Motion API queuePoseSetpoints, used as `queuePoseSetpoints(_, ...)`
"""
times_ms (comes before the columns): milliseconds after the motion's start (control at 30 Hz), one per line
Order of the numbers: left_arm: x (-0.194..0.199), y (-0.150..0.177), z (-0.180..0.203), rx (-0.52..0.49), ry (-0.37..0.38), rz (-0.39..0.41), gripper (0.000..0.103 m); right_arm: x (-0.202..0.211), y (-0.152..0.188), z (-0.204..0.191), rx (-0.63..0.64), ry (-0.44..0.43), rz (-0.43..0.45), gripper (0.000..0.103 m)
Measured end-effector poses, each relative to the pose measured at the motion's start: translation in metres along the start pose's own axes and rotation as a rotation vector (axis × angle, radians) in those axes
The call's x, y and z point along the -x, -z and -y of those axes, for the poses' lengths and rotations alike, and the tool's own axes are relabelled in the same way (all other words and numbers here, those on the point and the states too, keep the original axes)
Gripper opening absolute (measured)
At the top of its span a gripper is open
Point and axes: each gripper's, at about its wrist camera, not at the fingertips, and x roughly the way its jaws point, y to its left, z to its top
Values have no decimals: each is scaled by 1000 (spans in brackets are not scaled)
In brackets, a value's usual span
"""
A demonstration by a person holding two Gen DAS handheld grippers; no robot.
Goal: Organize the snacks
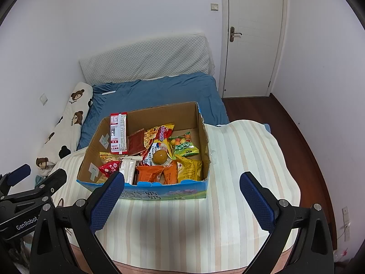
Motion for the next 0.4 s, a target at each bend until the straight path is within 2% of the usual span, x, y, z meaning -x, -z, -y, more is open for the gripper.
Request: queuePoseSetpoints(400,5,-6,3,-5,-4,13,103,1,0,0,-1,0,2,103)
